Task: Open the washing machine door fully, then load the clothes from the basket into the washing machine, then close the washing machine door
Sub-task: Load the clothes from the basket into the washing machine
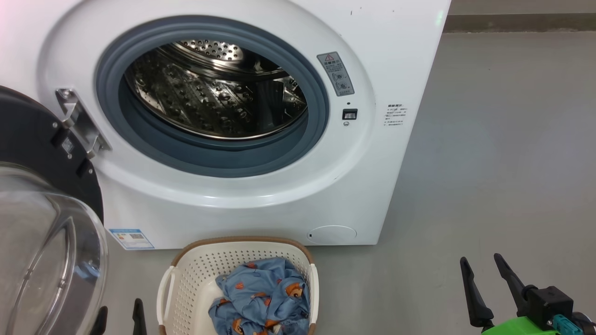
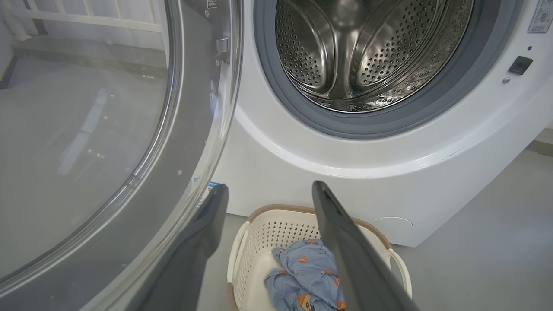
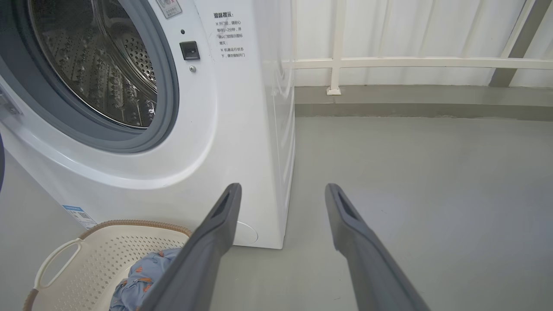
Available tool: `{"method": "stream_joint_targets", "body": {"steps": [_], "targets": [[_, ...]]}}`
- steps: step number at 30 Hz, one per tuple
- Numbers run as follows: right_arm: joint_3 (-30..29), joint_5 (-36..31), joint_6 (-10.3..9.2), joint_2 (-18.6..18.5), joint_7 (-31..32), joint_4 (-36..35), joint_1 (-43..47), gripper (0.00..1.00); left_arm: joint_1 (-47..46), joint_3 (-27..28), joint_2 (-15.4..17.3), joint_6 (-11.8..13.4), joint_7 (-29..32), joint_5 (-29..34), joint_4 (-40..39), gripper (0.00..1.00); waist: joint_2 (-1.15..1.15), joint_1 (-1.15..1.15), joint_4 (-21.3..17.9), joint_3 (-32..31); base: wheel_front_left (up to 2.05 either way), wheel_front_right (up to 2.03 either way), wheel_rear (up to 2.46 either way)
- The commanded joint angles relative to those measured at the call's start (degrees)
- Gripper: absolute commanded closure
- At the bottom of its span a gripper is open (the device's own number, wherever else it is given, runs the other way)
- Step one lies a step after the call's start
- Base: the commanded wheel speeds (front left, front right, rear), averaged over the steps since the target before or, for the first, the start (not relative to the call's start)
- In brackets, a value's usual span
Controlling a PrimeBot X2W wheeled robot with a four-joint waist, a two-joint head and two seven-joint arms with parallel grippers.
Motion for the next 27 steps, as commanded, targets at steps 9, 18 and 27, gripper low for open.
{"method": "stream_joint_targets", "body": {"steps": [9,18,27], "targets": [[0.9,-0.8,0.16,-0.1,-0.4,-1.3,-1.7,0.0,-2.3,2.0,0.2,-0.8,-0.7,-0.1,-0.8,0.0,0.0,0.0,-0.1,0.3,0.0,0.0,0.0],[1.0,-0.7,0.16,0.0,-0.4,-1.3,-1.9,0.0,-2.1,1.3,0.1,-0.6,-0.7,0.0,-1.1,0.0,0.0,0.0,-0.3,0.4,0.0,0.0,0.0],[1.0,-0.6,0.16,0.2,-0.4,-1.6,-2.8,0.0,-2.6,0.3,0.3,-0.7,-0.7,-0.2,-0.8,0.0,0.0,0.0,-1.0,2.6,0.0,0.0,0.0]]}}
